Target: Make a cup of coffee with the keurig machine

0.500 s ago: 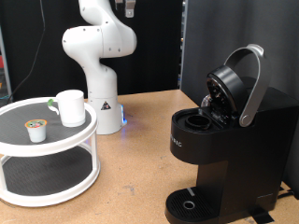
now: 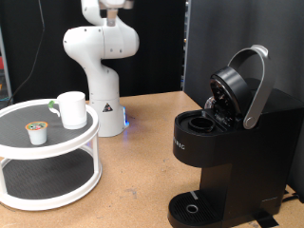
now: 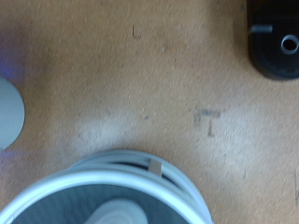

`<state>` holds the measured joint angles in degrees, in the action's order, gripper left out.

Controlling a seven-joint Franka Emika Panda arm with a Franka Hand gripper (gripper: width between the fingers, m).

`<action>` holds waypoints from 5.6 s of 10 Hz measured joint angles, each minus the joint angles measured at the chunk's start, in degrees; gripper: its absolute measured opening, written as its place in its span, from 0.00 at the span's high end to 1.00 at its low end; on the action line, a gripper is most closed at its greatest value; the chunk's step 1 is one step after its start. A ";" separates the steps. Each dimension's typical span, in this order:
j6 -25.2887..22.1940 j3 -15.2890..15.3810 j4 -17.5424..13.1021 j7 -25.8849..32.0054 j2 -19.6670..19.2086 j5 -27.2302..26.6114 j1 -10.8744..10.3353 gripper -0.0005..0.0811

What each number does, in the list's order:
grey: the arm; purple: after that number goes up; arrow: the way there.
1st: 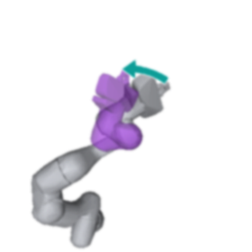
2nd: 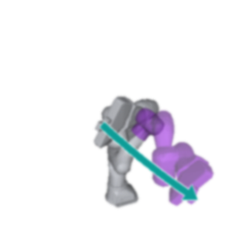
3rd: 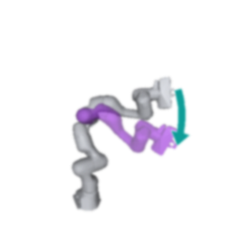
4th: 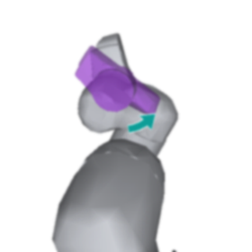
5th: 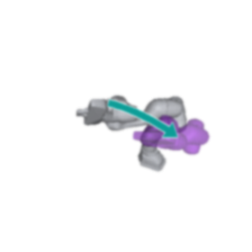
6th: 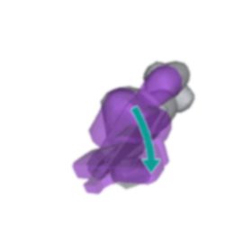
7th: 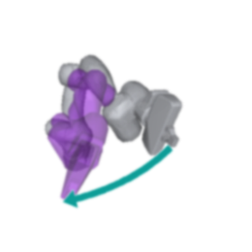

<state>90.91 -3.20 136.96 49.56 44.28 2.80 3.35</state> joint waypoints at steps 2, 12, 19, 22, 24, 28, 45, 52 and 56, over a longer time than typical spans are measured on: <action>0.00 -2.21 0.15 2.81 -0.08 1.75 1.16 0.00; 6.07 -8.21 1.46 13.98 -3.99 11.49 2.24 0.00; 15.43 -15.06 2.38 13.41 -6.96 11.22 2.94 0.00; 15.72 -16.91 0.65 14.40 -9.82 11.33 2.94 0.00; 15.15 -17.07 -0.05 15.50 -11.41 12.49 2.93 0.00; 19.78 -18.82 1.86 20.36 -11.83 11.26 2.56 0.00; 48.76 -25.13 17.15 24.16 -23.65 13.41 3.26 0.00; 51.35 -26.24 18.56 24.68 -25.09 13.41 3.40 0.34; 50.94 -26.26 18.11 24.68 -25.05 13.33 3.48 0.44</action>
<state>141.84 -29.46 155.07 74.24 19.23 16.13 6.83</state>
